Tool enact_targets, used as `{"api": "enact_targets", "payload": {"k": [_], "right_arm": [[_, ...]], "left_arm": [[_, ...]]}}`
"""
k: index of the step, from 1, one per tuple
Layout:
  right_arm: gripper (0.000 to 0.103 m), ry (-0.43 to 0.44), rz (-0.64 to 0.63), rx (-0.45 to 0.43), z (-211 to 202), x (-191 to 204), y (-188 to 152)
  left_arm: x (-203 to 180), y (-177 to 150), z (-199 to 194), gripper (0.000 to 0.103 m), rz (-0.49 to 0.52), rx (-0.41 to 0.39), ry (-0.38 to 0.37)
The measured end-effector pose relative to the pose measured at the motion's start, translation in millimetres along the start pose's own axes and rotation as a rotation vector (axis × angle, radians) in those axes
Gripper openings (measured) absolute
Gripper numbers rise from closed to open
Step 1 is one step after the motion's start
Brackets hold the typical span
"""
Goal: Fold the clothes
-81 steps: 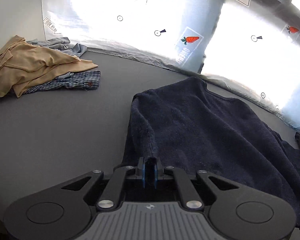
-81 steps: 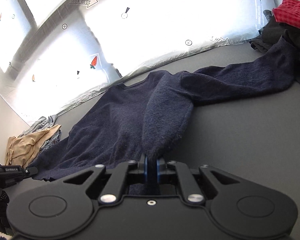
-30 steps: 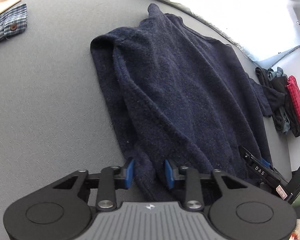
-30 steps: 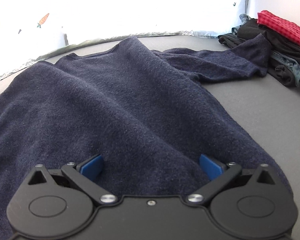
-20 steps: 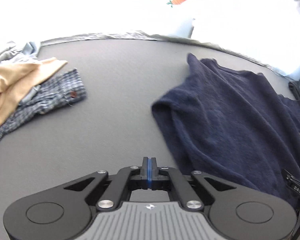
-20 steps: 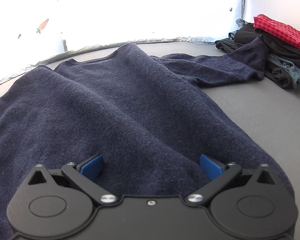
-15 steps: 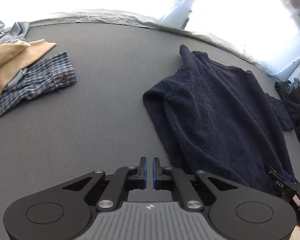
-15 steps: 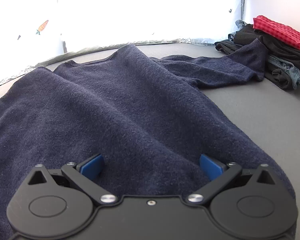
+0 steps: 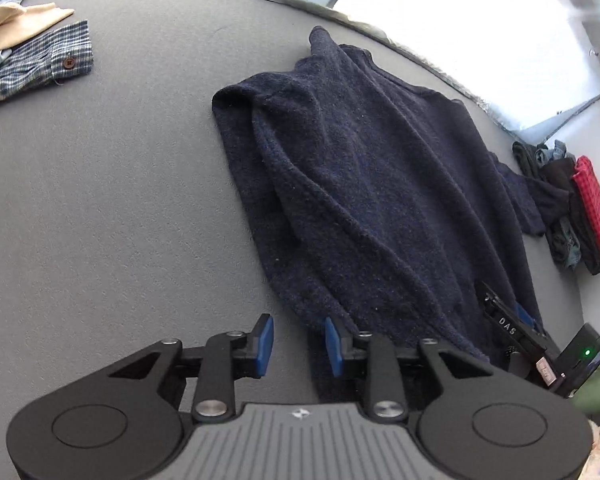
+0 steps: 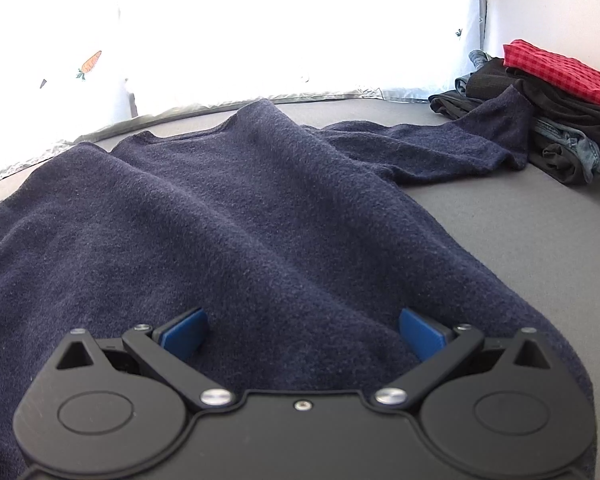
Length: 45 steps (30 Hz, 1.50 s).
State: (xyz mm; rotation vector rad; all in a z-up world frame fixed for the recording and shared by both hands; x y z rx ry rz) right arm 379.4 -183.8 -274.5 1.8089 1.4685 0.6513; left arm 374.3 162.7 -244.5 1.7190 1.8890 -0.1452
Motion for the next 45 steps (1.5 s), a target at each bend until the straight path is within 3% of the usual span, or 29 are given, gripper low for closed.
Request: {"api": "enact_targets", "payload": {"k": [4, 8, 11, 14, 18, 22, 28, 31, 32, 34, 38, 40, 42, 45], "right_arm": [[0.103, 0.005, -0.002, -0.004, 0, 0, 0], [0.103, 0.010, -0.005, -0.004, 1, 0, 1], [0.103, 0.016, -0.005, -0.006, 1, -1, 1], [0.103, 0.022, -0.004, -0.008, 1, -2, 0], [0.103, 0.021, -0.008, -0.008, 2, -2, 1], [0.103, 0.018, -0.009, -0.008, 2, -1, 1], [0.103, 0.016, -0.009, -0.007, 3, -1, 1], [0.103, 0.015, -0.010, -0.007, 3, -1, 1], [0.103, 0.014, -0.010, -0.007, 3, -1, 1], [0.103, 0.013, -0.010, -0.007, 3, 0, 1], [0.103, 0.011, -0.012, -0.006, 4, 0, 1], [0.103, 0.010, -0.012, -0.006, 4, 0, 1], [0.103, 0.009, -0.013, -0.006, 4, 0, 1], [0.103, 0.008, -0.015, -0.005, 4, 0, 0]], "left_arm": [[-9, -11, 14, 0.036, -0.028, 0.054, -0.070], [-14, -19, 34, 0.033, -0.031, 0.082, -0.001], [-13, -16, 36, 0.012, -0.050, 0.055, 0.018], [-13, -11, 31, 0.008, -0.040, 0.010, 0.091], [-6, 12, -4, 0.007, -0.004, -0.142, 0.236], [-1, 54, -64, 0.007, 0.100, -0.361, 0.444], [-29, 98, -148, 0.007, 0.391, -0.706, 0.864], [-27, 93, -157, 0.007, 0.411, -0.799, 1.010], [-19, 88, -146, 0.008, 0.428, -0.772, 1.057], [4, 77, -112, 0.010, 0.467, -0.621, 1.097], [62, 31, -49, 0.012, 0.395, -0.305, 0.964], [82, 9, -36, 0.017, 0.310, -0.215, 0.883], [95, -4, -41, 0.033, 0.205, -0.208, 0.837], [107, -9, -67, 0.056, 0.050, -0.316, 0.743]]}}
Point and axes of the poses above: each gripper's, at about its wrist camera, not at the fingertips, and z roughly the way its jaws point, x to its left, y to its top, the point moved 6 cm from there along z, roughly the way its jaws point, and after that the axes turned 5 degrees about -z, right-handed, at the moved point
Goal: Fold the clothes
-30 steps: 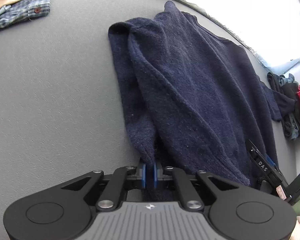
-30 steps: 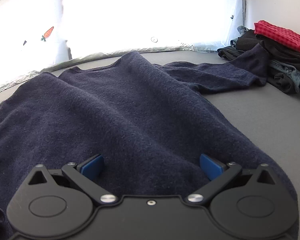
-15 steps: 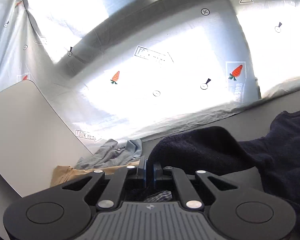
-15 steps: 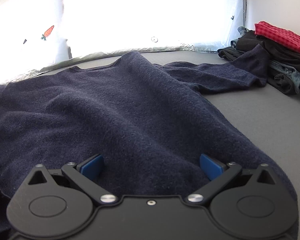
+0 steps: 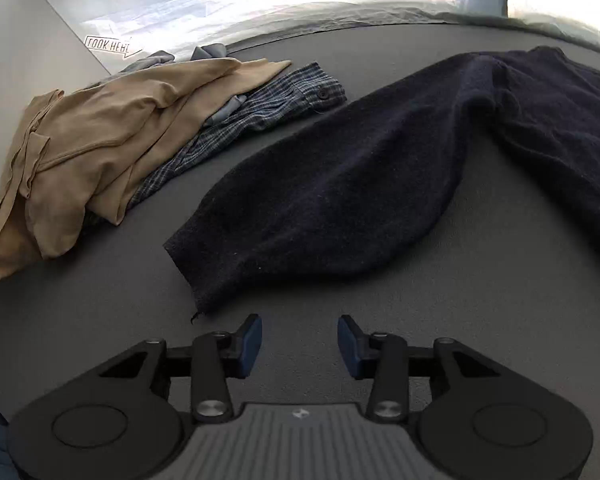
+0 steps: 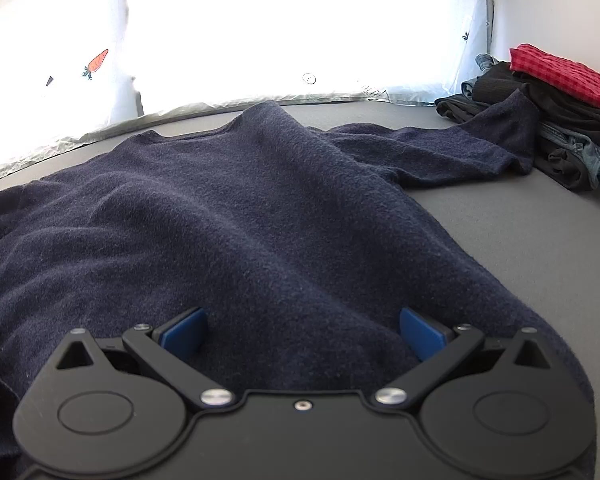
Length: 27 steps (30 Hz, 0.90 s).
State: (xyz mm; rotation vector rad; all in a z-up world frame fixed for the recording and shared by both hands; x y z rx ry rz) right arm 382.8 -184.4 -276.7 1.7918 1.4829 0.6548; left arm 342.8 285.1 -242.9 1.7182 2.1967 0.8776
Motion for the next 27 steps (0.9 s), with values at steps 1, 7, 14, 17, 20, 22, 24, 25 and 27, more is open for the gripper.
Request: {"api": "enact_targets", "payload": {"k": [1, 7, 14, 17, 20, 22, 24, 25, 27], "right_arm": [[0.103, -0.001, -0.001, 0.000, 0, 0, 0], [0.103, -0.003, -0.003, 0.001, 0, 0, 0], [0.103, -0.003, -0.003, 0.000, 0, 0, -1], [0.103, -0.003, -0.004, 0.001, 0, 0, -1], [0.103, -0.006, -0.004, 0.001, 0, 1, -1], [0.103, -0.007, -0.004, 0.001, 0, 1, 0], [0.103, -0.009, -0.005, 0.001, 0, 2, 0], [0.103, -0.009, -0.005, 0.002, 0, 2, 0], [0.103, -0.009, -0.005, 0.002, 1, 1, 0]], "left_arm": [[10, 4, -5, 0.059, -0.084, -0.032, -0.015], [58, 34, 9, 0.085, -0.393, -0.103, -0.010], [59, 49, 65, 0.080, -0.261, -0.039, -0.053], [60, 50, 72, 0.042, -0.280, -0.016, -0.104], [66, 62, 63, 0.021, -0.309, -0.031, -0.136], [71, 74, 55, 0.021, -0.314, -0.054, -0.139], [81, 97, 42, 0.020, -0.338, -0.100, -0.146], [87, 108, 36, 0.020, -0.359, -0.125, -0.151], [99, 133, 25, 0.020, -0.405, -0.179, -0.165]]}}
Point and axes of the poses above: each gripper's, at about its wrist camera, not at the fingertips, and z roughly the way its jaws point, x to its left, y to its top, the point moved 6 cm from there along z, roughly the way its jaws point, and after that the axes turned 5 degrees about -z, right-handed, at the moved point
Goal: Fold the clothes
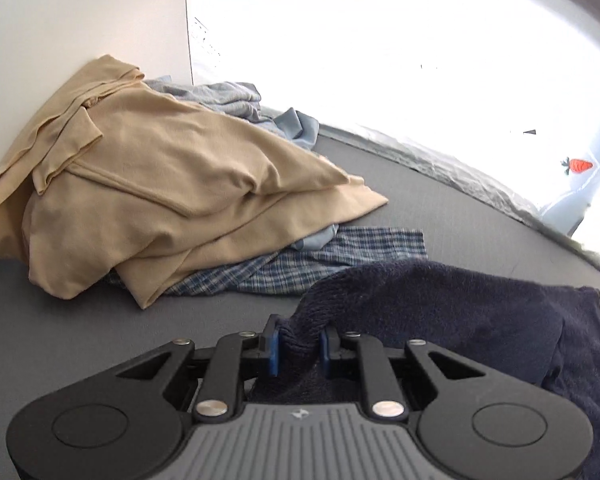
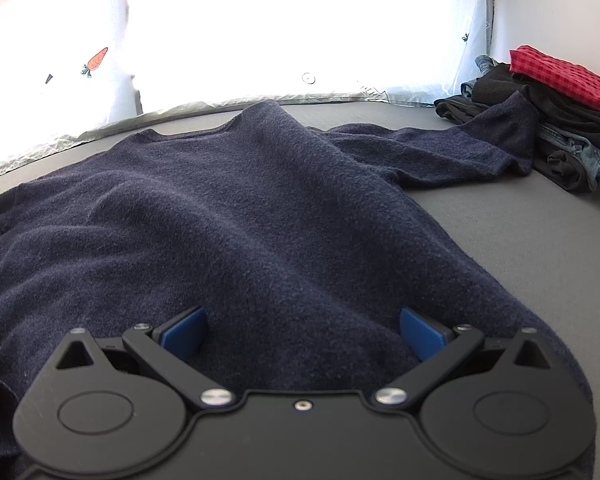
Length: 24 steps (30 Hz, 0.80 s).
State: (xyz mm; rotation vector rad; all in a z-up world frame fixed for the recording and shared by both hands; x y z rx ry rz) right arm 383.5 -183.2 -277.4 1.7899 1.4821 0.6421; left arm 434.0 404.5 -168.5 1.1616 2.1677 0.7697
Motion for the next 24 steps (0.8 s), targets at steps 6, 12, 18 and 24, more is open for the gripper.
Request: {"api": "enact_targets", "payload": {"k": [6, 12, 18, 24], "right_arm": [[0.103, -0.003, 0.000, 0.001, 1, 0, 0], [0.103, -0.002, 0.000, 0.005, 2, -2, 0], [0.103, -0.005, 0.003, 0.057, 5, -1, 6], [0.103, -0.023, 0.014, 0.089, 10, 2, 9]], "left_arm": [[-12, 72, 14, 0.021, -0.007, -0.118, -0.005], [2, 50, 83, 0.024, -0.013, 0.045, 0.139], [13, 20, 94, 0.040, 0.022, 0.090, 0.249], [-16, -10, 51, 0.065, 0.076, 0.091, 0.228]]}}
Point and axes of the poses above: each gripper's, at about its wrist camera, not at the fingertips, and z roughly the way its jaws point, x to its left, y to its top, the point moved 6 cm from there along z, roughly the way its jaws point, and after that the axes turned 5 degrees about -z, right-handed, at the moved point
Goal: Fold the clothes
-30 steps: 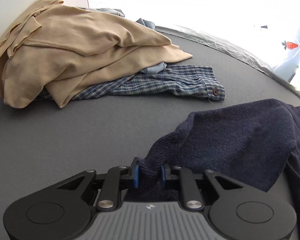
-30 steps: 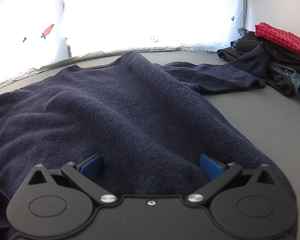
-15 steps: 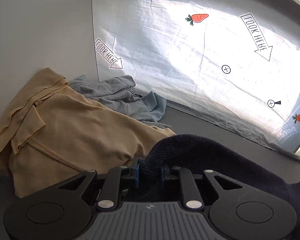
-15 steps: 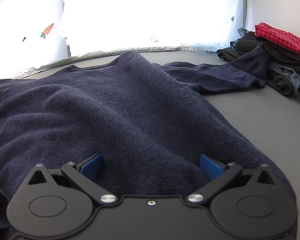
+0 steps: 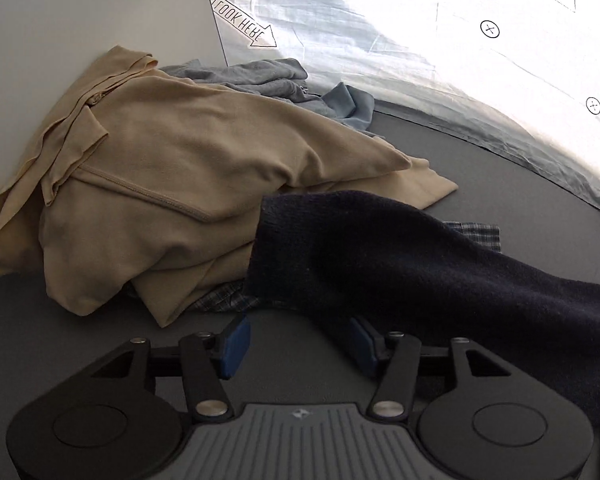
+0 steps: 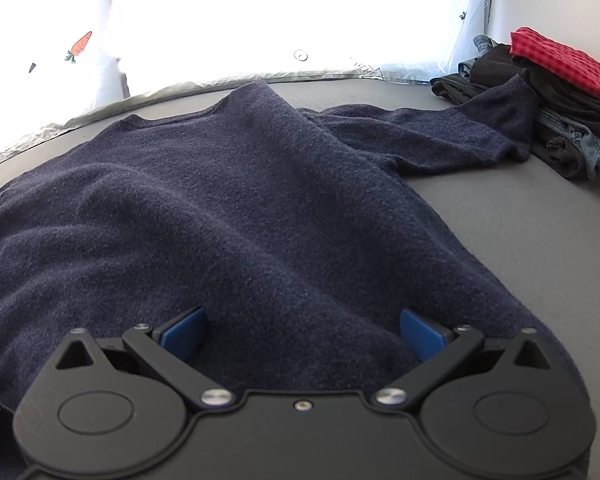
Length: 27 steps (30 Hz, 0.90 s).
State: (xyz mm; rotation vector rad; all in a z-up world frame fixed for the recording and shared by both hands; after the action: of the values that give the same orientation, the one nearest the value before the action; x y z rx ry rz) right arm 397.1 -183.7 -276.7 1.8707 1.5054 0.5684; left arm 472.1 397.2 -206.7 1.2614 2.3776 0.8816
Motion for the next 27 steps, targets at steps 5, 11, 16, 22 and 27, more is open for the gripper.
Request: {"api": "enact_targets", "payload": {"k": [5, 11, 16, 22, 27], "right_arm": [[0.103, 0.008, -0.012, 0.005, 1, -1, 1], [0.101, 0.102, -0.040, 0.078, -5, 0, 4], [0.085, 0.204, 0.226, 0.056, -18, -15, 6], [0.053, 0.360, 0.330, 0.081, -33, -4, 16], [0.053, 0.375, 0.271, 0.072, -43, 15, 20]], "left_arm": [[-48, -53, -34, 0.078, 0.086, 0.051, -0.120], [-99, -132, -55, 0.080, 0.211, 0.222, -0.169], [-106, -173, -72, 0.083, 0.309, 0.278, -0.206], [-85, -185, -82, 0.087, 0.300, 0.306, -0.204], [-63, -194, -88, 0.092, 0.303, 0.313, -0.211]]}}
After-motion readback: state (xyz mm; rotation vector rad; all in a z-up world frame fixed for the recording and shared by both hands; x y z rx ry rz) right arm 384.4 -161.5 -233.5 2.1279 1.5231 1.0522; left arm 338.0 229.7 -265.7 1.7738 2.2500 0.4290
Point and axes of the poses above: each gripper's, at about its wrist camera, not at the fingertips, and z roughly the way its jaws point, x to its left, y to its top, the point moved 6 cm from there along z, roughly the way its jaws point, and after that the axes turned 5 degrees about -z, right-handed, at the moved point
